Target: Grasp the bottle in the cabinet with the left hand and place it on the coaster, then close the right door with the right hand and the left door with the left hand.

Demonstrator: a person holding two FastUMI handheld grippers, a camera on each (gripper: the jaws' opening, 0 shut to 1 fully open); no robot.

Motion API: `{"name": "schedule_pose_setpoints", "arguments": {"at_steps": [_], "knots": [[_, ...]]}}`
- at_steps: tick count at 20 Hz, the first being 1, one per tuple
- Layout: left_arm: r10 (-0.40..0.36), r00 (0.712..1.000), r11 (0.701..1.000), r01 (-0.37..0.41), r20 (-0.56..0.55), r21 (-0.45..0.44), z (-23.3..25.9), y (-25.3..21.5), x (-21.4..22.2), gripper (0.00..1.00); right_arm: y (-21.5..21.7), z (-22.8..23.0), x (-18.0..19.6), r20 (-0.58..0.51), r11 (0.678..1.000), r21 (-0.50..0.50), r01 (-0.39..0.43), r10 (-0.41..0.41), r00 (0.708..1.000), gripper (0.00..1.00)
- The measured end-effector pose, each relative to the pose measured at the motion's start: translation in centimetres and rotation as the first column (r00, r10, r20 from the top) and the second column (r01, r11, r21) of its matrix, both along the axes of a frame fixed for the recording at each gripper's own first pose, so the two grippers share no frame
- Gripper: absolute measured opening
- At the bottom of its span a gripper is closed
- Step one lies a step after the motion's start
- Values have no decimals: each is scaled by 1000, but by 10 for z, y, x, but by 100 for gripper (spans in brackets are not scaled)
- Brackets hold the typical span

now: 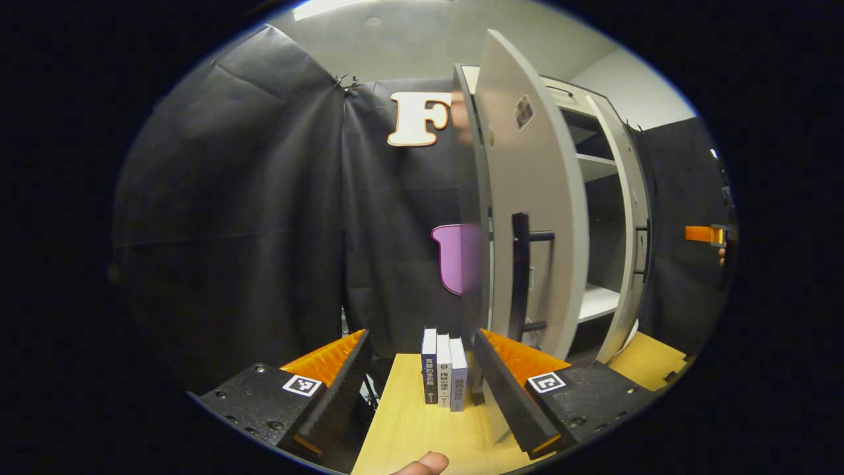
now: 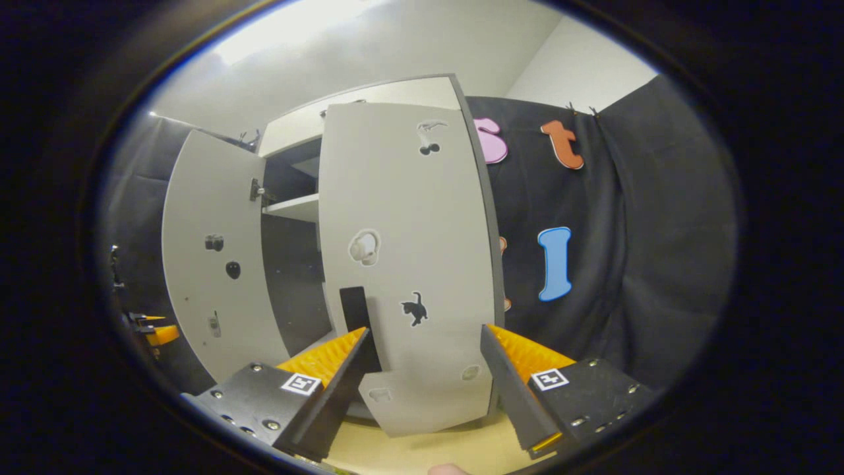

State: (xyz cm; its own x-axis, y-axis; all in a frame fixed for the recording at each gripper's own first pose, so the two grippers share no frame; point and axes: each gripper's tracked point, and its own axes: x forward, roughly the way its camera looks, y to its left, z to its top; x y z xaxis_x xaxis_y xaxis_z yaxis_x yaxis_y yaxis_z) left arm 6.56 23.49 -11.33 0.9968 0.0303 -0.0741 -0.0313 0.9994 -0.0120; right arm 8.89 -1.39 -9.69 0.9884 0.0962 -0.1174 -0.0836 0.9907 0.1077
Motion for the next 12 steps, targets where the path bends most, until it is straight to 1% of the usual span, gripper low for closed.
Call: {"name": "schedule_pose_setpoints", "arguments": {"at_steps": [2, 3, 4, 6, 7, 8, 9, 10, 11, 12], "knots": [[1, 1000, 1000, -1, 6, -22, 3, 2, 15, 98, -12, 5, -16, 14, 1000, -6, 14, -14, 1000, 100], [-2, 1000, 1000, 2, 10, -27, 6, 0, 22, 97, -16, 6, -24, 17, 1000, -7, 11, -11, 1000, 96], [-9, 1000, 999, 9, 11, -31, 7, -4, 27, 96, -21, 7, -34, 20, 1000, -10, 13, -13, 1000, 100], [-42, 999, 997, 42, -2, -60, 10, -27, 35, 93, -31, 11, -54, 32, 1000, -13, 16, -16, 999, 100], [-40, 999, 998, 39, -12, -51, 11, -38, 33, 96, -36, 13, -62, 38, 1000, -6, 16, -16, 999, 100], [-15, 1000, 1000, 15, 1, -16, 16, -35, 35, 97, -40, 13, -69, 42, 1000, 8, 13, -13, 999, 100], [-6, 1000, 1000, 6, 17, -11, 22, -37, 41, 88, -43, 14, -78, 45, 1000, 20, 12, -13, 999, 100], [-5, 1000, 999, 5, 8, -32, 17, -45, 38, 86, -49, 16, -87, 52, 1000, 27, 14, -16, 999, 100], [2, 1000, 998, -3, -11, -66, 14, -51, 36, 88, -55, 18, -95, 58, 999, 27, 17, -18, 998, 100], [9, 999, 997, -12, -38, -81, 9, -55, 33, 88, -62, 19, -103, 65, 999, 26, 22, -24, 998, 100]]}}
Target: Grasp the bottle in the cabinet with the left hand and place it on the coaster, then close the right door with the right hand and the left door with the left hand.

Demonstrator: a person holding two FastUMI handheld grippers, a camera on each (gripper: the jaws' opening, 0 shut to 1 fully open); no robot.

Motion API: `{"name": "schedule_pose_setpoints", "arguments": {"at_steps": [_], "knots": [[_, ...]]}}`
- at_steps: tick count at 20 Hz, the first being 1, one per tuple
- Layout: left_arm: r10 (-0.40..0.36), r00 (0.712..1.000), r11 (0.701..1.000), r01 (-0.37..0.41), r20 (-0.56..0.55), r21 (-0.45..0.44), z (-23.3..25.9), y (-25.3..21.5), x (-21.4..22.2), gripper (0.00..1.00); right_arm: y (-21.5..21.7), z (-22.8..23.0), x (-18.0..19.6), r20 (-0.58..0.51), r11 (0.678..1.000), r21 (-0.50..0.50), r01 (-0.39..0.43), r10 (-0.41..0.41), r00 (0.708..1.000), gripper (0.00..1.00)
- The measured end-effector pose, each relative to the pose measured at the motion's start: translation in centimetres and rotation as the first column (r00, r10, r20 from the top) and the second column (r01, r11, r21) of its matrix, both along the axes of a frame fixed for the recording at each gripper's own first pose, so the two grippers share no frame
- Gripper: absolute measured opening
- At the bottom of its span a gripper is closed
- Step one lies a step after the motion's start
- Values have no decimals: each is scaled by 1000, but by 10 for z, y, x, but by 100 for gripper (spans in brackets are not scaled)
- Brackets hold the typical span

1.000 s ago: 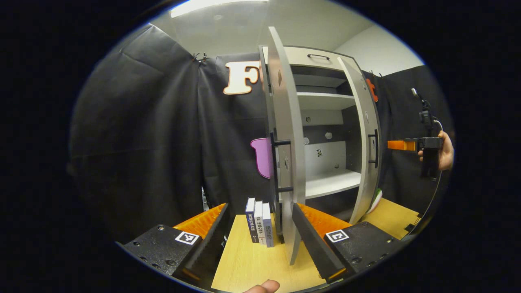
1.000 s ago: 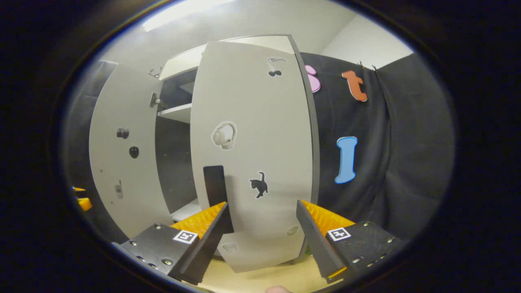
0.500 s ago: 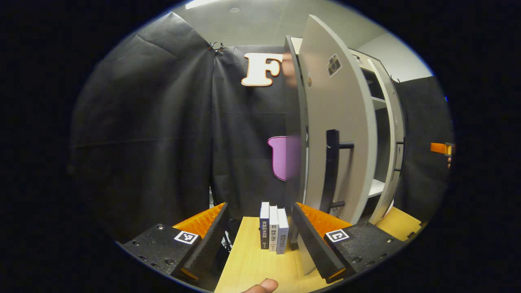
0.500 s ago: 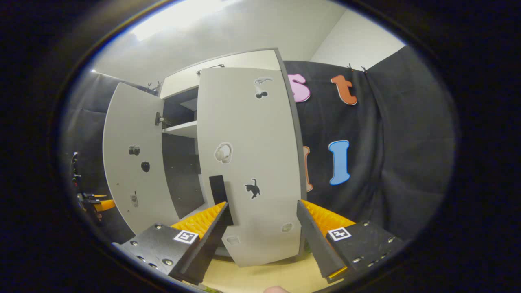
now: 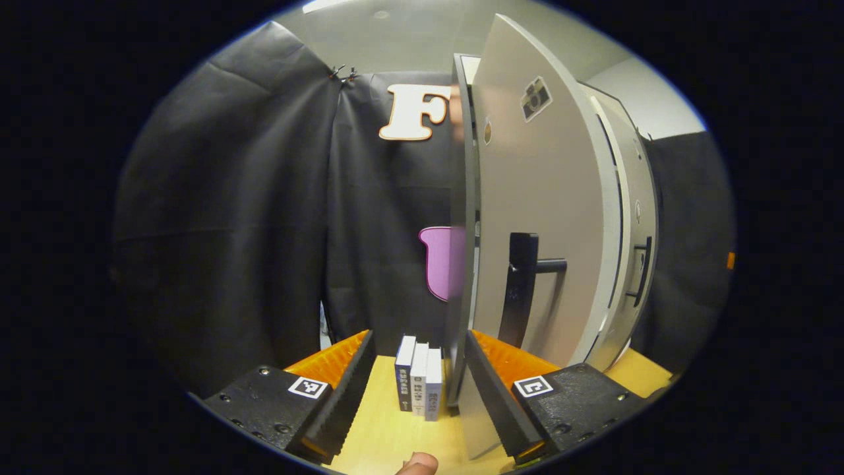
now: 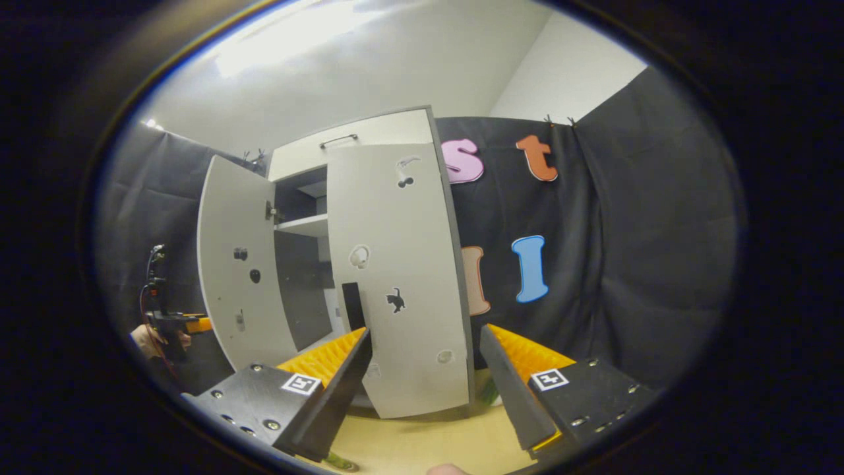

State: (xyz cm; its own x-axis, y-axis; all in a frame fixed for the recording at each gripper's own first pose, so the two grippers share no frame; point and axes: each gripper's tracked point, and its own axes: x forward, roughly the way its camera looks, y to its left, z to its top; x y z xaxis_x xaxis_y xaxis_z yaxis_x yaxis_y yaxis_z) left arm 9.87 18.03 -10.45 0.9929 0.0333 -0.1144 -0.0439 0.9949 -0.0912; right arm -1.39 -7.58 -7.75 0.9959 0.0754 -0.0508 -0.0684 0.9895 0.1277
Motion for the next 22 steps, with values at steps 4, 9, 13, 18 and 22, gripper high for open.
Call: {"name": "schedule_pose_setpoints", "arguments": {"at_steps": [4, 9, 13, 18, 22], "knots": [[80, 997, 994, -81, 21, 69, 9, 2, -3, 85, -20, 5, -26, 38, 1000, -15, 14, -13, 999, 100], [84, 996, 996, -84, -10, 36, 4, -12, -5, 86, -20, 8, -50, 62, 999, -36, 11, -9, 998, 100], [19, 1000, 1000, -18, -24, 15, 3, -47, -2, 86, -7, 13, -63, 74, 999, -40, 5, -2, 997, 100], [-9, 1000, 1000, 9, -8, 25, 4, -68, 3, 91, 3, 3, -69, 12, 996, -87, 27, -26, 1000, 100], [-32, 999, 999, 32, -3, 11, 3, -71, 5, 91, 8, 5, -70, 0, 995, -92, 43, -43, 999, 100]]}}
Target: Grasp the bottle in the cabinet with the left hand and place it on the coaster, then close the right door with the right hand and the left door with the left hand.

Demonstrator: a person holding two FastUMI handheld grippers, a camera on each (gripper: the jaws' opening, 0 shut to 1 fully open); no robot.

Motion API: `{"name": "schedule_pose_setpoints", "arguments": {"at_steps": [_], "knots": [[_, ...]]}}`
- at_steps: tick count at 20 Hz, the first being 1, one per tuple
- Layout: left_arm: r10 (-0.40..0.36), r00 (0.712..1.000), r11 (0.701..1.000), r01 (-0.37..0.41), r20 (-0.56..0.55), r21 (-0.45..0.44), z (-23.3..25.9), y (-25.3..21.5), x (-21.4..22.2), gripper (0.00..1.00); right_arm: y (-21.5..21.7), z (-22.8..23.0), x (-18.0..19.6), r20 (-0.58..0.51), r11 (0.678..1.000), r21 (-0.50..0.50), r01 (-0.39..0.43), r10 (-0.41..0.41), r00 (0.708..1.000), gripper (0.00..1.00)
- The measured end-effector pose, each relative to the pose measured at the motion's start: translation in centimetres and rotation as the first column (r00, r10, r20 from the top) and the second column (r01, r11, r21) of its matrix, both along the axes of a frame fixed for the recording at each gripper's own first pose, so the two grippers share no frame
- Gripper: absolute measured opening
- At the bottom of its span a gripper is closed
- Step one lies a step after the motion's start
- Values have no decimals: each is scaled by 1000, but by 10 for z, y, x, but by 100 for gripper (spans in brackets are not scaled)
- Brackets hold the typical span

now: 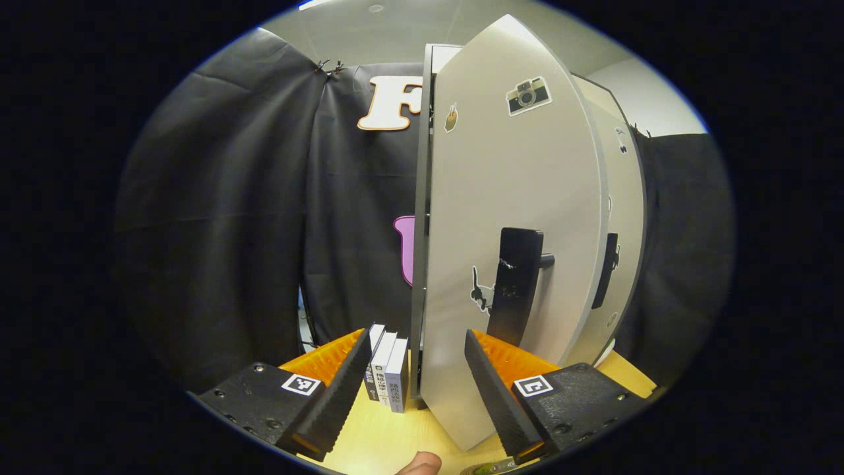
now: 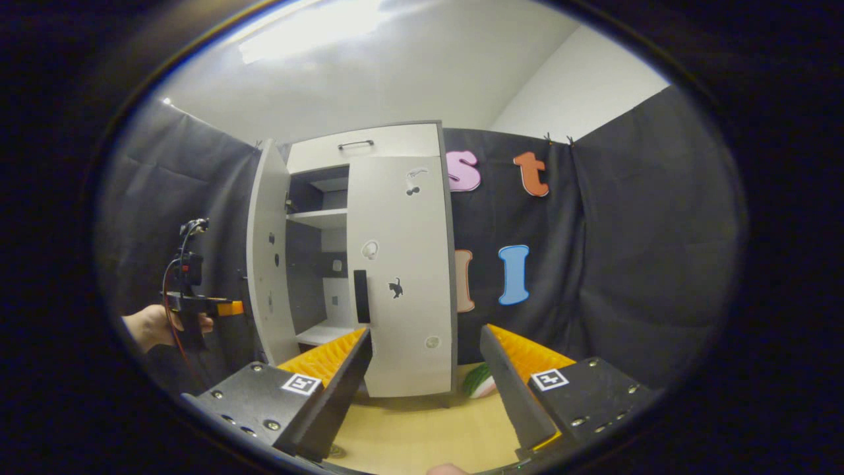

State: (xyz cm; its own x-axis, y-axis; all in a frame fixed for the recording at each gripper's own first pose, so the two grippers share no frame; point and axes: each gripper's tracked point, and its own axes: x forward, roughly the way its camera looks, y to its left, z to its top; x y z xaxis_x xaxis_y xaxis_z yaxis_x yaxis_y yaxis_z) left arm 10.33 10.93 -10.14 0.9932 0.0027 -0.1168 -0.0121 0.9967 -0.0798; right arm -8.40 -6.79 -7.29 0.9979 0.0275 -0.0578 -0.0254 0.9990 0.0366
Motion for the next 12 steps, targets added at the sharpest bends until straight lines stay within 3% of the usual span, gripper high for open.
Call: {"name": "schedule_pose_setpoints", "arguments": {"at_steps": [12], "knots": [[-39, 999, 999, 39, -9, -6, -7, -22, 21, 91, 21, 0, -1, -28, 999, -44, 15, -17, 999, 100]]}}
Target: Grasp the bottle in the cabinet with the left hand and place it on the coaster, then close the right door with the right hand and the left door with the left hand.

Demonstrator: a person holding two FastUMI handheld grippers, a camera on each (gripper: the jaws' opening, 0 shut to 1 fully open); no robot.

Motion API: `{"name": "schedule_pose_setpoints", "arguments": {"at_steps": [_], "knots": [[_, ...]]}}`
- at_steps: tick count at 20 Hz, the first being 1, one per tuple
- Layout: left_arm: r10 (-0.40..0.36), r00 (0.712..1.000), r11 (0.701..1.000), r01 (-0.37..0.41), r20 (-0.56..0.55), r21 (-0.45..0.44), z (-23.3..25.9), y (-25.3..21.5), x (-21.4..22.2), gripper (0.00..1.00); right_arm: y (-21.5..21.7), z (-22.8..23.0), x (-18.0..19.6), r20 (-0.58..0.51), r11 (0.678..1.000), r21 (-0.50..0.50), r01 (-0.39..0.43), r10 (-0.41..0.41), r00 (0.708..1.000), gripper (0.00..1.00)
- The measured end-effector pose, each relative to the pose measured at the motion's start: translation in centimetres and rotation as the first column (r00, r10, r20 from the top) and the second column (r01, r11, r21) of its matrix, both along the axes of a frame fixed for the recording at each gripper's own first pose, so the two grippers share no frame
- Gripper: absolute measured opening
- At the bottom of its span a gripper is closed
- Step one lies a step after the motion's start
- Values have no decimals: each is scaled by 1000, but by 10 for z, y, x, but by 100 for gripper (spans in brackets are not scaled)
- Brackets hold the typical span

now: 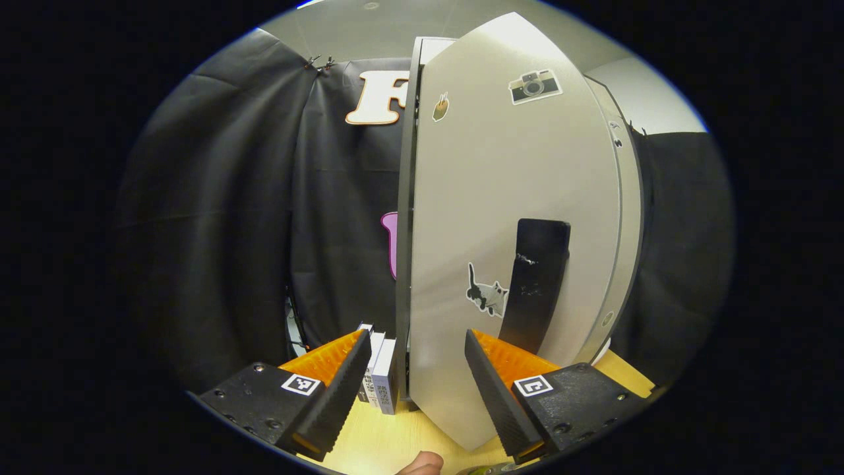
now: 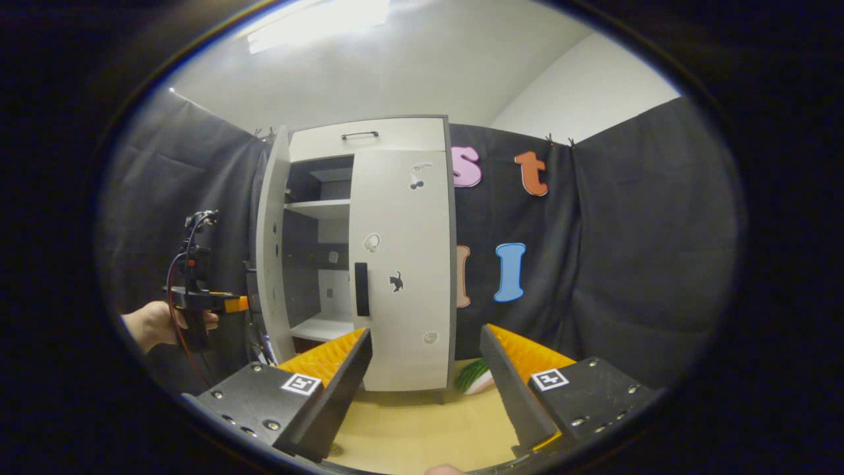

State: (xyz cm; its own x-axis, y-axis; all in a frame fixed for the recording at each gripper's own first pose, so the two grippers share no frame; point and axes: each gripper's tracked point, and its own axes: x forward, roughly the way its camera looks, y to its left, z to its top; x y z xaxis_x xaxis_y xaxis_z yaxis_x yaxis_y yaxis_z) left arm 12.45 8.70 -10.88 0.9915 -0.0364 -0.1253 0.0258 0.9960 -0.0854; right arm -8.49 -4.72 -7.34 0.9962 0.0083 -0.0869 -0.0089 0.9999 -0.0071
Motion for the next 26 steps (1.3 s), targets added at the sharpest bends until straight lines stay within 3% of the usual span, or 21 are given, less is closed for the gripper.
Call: {"name": "schedule_pose_setpoints", "arguments": {"at_steps": [8, 10, 20, 24, 26], "knots": [[-62, 998, 998, 61, 14, 30, -8, -30, 5, 89, 11, -3, 4, -41, 1000, -29, -3, 2, 999, 100], [-62, 998, 997, 61, 17, 53, -9, -31, 0, 94, 14, -5, 6, -49, 999, -40, -1, -1, 999, 100], [-41, 995, 998, 37, 86, 47, 21, -16, -50, 95, 43, -5, 27, -27, 998, -48, -34, 33, 999, 100], [-50, 995, 999, 48, 89, 19, 31, -18, -66, 95, 46, 3, 36, 13, 999, -44, -10, 11, 1000, 96], [-41, 993, 998, 37, 109, 42, 40, -15, -72, 95, 49, 5, 40, 32, 999, -38, -2, 3, 999, 100]]}}
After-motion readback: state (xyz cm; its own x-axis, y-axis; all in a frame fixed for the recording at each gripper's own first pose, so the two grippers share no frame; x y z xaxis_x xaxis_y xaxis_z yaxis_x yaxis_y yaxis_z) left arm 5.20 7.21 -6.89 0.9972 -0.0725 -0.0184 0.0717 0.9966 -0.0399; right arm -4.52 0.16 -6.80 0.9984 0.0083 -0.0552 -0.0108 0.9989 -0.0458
